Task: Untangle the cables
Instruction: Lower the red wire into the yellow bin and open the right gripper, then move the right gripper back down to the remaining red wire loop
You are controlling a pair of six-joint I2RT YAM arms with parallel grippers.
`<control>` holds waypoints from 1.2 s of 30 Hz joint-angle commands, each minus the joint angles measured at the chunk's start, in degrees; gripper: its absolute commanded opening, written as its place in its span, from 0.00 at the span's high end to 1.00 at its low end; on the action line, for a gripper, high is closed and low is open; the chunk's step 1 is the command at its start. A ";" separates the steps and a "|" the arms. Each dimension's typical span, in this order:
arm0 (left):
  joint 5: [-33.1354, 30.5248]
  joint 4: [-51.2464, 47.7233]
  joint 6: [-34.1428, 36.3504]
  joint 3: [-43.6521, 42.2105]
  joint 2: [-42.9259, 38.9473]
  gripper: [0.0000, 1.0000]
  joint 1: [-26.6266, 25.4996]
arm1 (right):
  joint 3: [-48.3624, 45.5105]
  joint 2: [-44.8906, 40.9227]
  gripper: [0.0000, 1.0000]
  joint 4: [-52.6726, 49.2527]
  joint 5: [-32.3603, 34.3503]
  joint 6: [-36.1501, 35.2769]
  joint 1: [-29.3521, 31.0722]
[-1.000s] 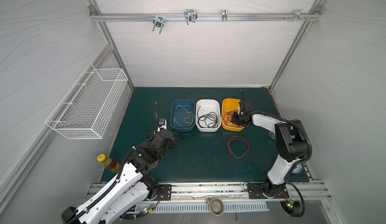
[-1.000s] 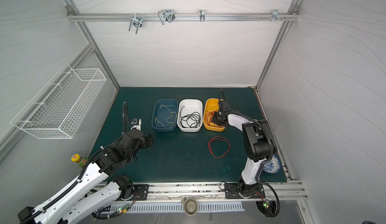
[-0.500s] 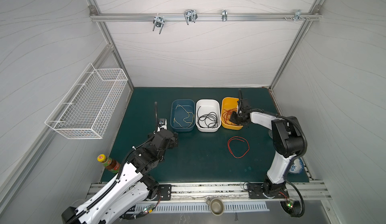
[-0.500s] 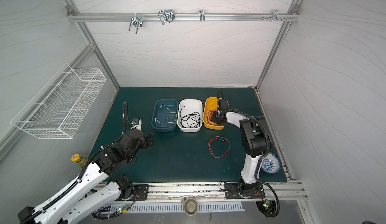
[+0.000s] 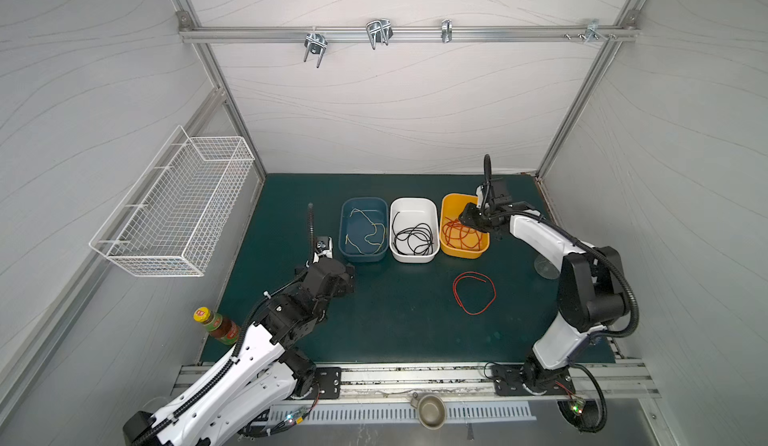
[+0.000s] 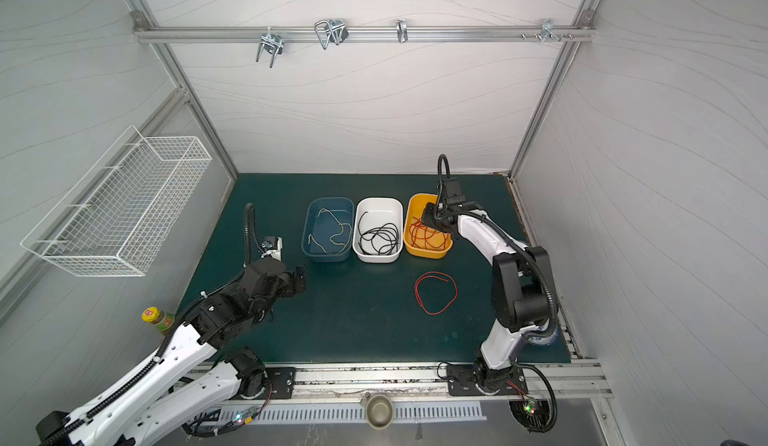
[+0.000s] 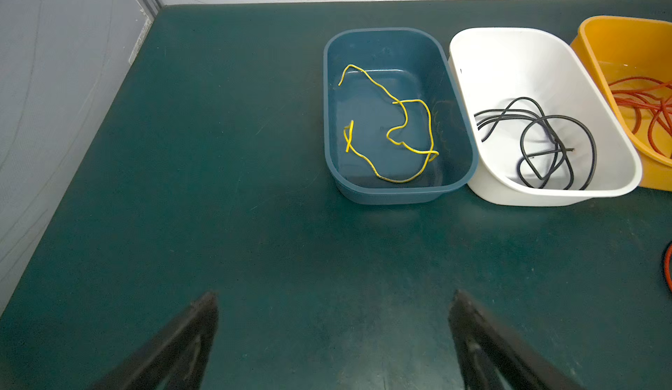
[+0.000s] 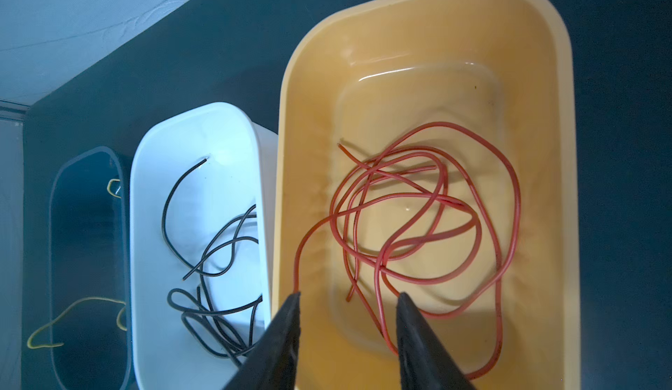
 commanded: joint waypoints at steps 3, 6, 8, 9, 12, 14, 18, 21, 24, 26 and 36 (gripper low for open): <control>-0.05 2.40 0.11 -0.09 -0.22 0.00 0.26 | 1.91 -3.91 0.52 -5.31 1.46 -0.22 -0.17; 0.15 2.48 0.20 -0.12 -0.08 0.00 0.21 | 2.03 -5.67 0.51 -6.03 1.83 -0.40 -0.19; 0.21 2.48 0.25 -0.11 -0.14 0.00 0.22 | 1.63 -7.16 0.51 -6.22 1.88 -0.49 -0.21; 0.24 2.51 0.29 -0.11 -0.12 0.00 0.22 | 1.16 -8.12 0.51 -6.37 1.71 -0.58 -0.19; 0.38 2.48 0.25 -0.12 -0.13 0.00 0.21 | -1.28 -11.55 0.49 -5.76 1.17 -0.41 0.01; 0.39 2.51 0.29 -0.10 -0.10 0.00 0.28 | -3.52 -13.98 0.48 -5.02 1.06 -0.56 0.53; 0.77 2.48 0.29 -0.09 -0.19 0.00 0.21 | -8.14 -18.72 0.46 -4.97 1.14 -1.15 1.96; 0.88 2.40 0.29 -0.09 -0.09 0.00 0.24 | -11.88 -22.55 0.42 -4.79 1.11 -1.28 2.97; 0.96 2.37 0.16 -0.13 -0.21 0.00 0.26 | -15.99 -26.68 0.35 -4.48 1.57 -1.75 4.96; 1.08 2.38 0.21 -0.09 -0.17 0.00 0.21 | -18.21 -29.53 0.28 -5.66 2.44 -1.62 5.99; 1.31 1.88 -0.31 0.26 0.24 0.00 0.22 | -30.39 -45.25 0.01 -10.35 3.73 2.76 8.10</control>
